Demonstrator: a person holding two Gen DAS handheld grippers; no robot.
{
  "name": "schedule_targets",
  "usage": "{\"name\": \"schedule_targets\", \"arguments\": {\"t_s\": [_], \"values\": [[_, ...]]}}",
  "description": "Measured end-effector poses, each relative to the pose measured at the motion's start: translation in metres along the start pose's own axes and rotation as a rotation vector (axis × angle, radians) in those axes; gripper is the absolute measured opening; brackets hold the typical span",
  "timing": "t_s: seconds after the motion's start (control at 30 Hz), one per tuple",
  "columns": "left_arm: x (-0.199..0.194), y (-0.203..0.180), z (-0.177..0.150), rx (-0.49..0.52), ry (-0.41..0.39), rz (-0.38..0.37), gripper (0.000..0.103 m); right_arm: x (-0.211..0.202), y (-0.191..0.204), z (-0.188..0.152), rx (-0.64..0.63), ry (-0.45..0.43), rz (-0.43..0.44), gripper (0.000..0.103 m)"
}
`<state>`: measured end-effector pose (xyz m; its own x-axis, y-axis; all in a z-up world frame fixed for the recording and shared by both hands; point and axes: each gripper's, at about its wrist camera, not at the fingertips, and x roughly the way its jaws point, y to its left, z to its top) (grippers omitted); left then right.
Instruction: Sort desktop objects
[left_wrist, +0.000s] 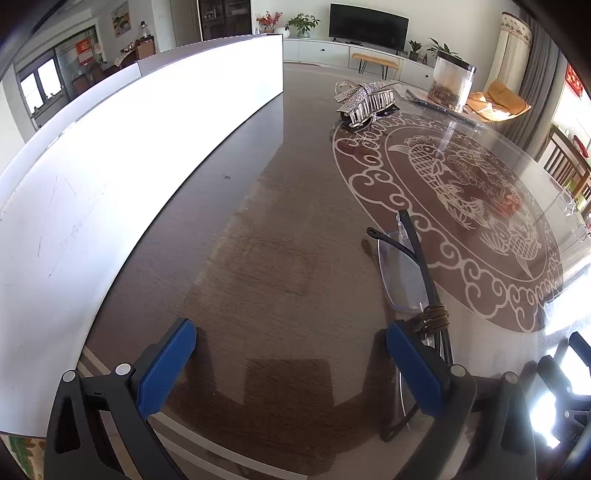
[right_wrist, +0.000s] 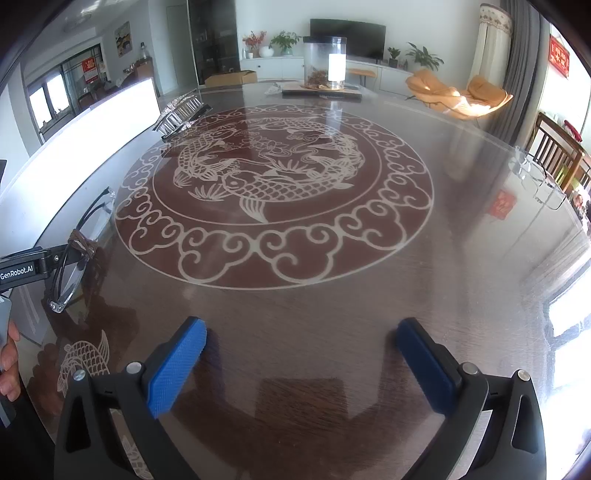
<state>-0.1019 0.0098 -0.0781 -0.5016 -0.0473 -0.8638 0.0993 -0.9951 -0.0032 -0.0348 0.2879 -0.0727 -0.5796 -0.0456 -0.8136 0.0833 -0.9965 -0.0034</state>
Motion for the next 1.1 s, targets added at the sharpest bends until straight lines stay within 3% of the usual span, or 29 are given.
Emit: {"name": "schedule_targets", "arguments": {"t_s": [1.1], "values": [[0.0001,0.0012,0.0007,-0.014,-0.003,-0.014,0.103,-0.0003,-0.0002,-0.0002,0.0,0.0,0.0,0.103]]}}
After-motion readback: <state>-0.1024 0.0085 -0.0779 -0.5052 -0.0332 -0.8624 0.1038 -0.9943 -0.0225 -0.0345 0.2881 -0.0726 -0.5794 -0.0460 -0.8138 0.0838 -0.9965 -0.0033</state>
